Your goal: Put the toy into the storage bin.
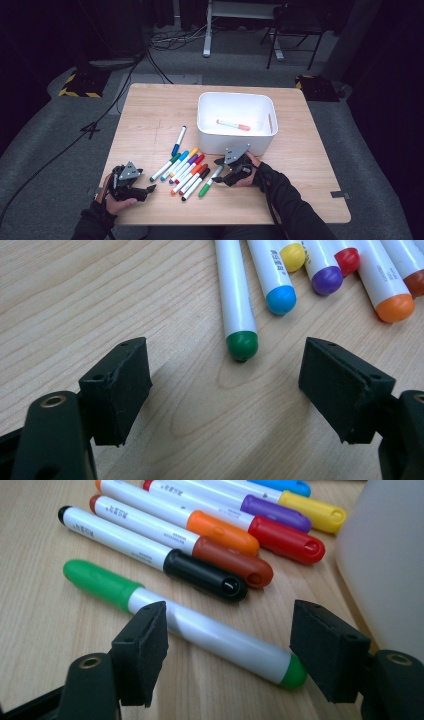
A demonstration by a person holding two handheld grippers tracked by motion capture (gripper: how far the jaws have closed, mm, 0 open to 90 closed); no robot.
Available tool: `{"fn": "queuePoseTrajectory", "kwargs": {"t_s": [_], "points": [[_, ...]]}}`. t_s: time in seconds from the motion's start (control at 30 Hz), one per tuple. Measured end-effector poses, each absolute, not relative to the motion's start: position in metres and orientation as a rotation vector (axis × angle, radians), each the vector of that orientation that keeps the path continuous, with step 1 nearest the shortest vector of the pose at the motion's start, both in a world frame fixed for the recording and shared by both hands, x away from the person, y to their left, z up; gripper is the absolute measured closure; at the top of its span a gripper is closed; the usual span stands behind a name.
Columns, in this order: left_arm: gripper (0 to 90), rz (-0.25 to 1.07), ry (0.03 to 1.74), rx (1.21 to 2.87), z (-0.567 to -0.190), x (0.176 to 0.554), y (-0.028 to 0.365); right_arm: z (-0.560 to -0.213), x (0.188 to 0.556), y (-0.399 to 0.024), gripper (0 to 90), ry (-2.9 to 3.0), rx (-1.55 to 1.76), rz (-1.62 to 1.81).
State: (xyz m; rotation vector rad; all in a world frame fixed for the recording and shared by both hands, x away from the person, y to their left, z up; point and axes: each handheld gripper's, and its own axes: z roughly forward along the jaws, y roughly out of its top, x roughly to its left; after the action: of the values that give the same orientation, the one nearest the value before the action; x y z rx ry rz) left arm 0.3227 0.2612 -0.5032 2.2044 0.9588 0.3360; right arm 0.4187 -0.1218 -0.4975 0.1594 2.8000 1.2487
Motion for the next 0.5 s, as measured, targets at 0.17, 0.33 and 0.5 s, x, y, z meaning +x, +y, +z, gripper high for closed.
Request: {"fn": "queuePoseTrajectory", "kwargs": {"t_s": [0.17, 0.33, 0.5], "points": [[21.1, 0.335, 0.959, 2.204, -0.503, 0.323, 0.261, -0.503, 0.418, -0.122, 32.4, 2.818, 0.171, 1.251], [21.1, 0.334, 0.959, 2.204, -0.503, 0.323, 0.261, -0.502, 0.416, -0.127, 47.5, 2.821, 0.126, 1.268], [21.1, 0.341, 0.954, 2.207, -0.503, 0.323, 0.261, -0.502, 0.411, -0.132, 58.4, 2.835, 0.066, 1.289]]}}
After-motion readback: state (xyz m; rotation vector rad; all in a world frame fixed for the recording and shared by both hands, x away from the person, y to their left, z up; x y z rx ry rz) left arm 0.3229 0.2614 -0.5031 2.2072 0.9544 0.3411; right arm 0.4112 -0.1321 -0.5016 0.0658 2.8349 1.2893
